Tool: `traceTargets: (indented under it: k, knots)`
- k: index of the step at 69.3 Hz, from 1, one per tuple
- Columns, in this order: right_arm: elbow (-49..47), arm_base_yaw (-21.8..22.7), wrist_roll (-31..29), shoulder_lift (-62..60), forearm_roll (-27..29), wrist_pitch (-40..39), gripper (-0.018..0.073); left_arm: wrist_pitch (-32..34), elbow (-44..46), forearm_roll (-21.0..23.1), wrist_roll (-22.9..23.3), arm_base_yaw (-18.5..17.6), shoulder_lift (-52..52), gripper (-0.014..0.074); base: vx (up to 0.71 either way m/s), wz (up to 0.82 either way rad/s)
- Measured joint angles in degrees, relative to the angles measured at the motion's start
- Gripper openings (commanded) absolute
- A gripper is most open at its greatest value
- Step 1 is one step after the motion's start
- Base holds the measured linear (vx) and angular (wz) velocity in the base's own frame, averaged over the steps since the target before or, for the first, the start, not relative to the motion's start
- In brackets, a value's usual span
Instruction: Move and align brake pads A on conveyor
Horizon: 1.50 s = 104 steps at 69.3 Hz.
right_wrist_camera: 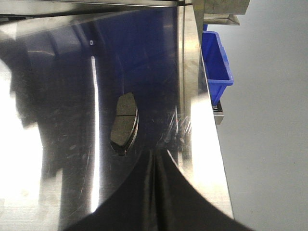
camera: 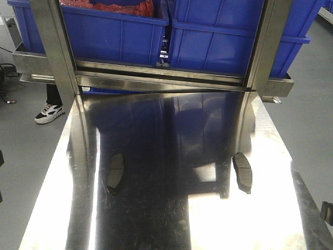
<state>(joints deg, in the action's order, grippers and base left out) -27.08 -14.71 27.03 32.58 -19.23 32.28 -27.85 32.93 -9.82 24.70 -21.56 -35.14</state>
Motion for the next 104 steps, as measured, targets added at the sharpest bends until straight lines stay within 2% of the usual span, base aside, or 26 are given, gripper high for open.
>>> traceTargets:
  k: [87,93,97,104]
  knots:
    - [0.0,0.0,0.0,0.0,0.0,0.06,-0.001,0.0,0.0,-0.36,0.0,0.0,0.0,-0.0002,0.0,0.0]
    - [0.0,0.0,0.0,0.0,0.0,0.06,-0.001,0.25,0.0,-0.39,0.0,0.0,0.0,0.0036,0.0,0.0]
    - [0.0,0.0,0.0,0.0,0.0,0.06,-0.001,0.55,0.0,-0.39,0.0,0.0,0.0,0.0092,0.0,0.0]
    - [0.0,0.0,0.0,0.0,0.0,0.06,-0.001,0.61,0.0,-0.39,0.0,0.0,0.0,0.0266,0.0,0.0]
